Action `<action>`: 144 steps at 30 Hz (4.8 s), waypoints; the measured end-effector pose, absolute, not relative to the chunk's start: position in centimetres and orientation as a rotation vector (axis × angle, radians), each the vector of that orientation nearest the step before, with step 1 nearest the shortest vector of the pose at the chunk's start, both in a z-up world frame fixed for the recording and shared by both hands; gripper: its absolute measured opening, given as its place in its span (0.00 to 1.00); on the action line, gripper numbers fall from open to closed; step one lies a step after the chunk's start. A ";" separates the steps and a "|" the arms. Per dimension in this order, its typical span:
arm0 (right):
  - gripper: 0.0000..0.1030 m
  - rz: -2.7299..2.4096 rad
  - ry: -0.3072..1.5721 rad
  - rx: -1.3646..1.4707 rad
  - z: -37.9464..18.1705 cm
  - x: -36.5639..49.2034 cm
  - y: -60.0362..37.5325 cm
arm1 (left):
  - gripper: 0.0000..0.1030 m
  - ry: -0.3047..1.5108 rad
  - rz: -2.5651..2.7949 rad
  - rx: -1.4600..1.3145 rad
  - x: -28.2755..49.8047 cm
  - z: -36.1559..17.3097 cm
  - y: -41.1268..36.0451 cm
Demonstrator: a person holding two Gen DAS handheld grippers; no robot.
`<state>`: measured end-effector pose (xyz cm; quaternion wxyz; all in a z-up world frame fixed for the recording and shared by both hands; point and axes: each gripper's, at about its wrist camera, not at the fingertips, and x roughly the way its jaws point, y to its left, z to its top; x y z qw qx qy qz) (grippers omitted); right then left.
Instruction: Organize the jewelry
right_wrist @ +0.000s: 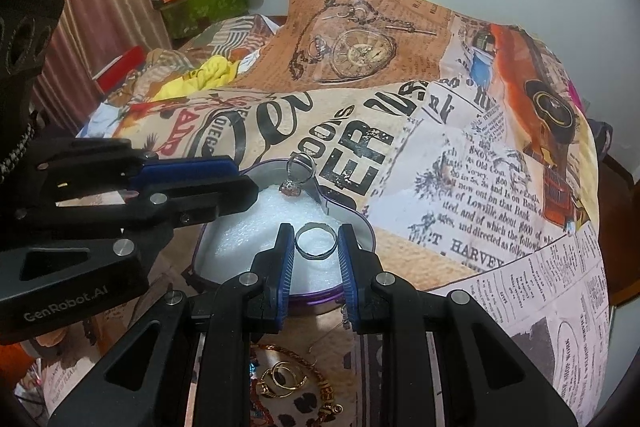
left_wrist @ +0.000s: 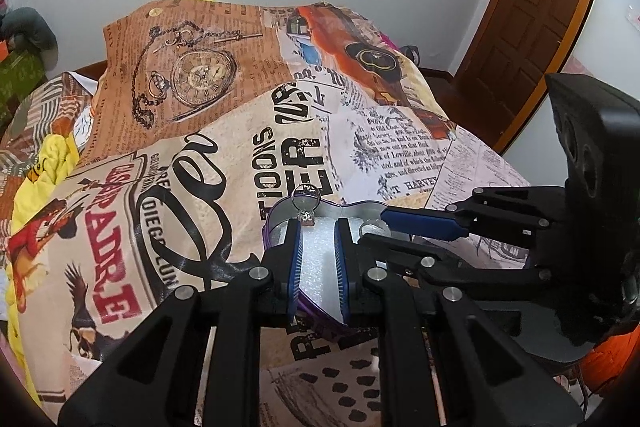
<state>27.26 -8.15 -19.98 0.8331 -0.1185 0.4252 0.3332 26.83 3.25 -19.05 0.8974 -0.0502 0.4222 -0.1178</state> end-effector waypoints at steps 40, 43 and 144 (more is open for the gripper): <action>0.33 0.535 0.867 -0.194 -16.0 23.0 -15.0 | 0.27 0.878 -0.175 -0.042 20.2 -16.7 2.0; 0.33 0.547 0.902 -0.196 -17.1 23.5 -14.8 | 0.27 0.898 -0.159 -0.041 20.4 -17.6 2.4; 0.09 0.680 0.700 -0.129 -11.6 23.2 -9.7 | 0.08 0.696 -0.175 -0.082 21.3 -12.3 4.1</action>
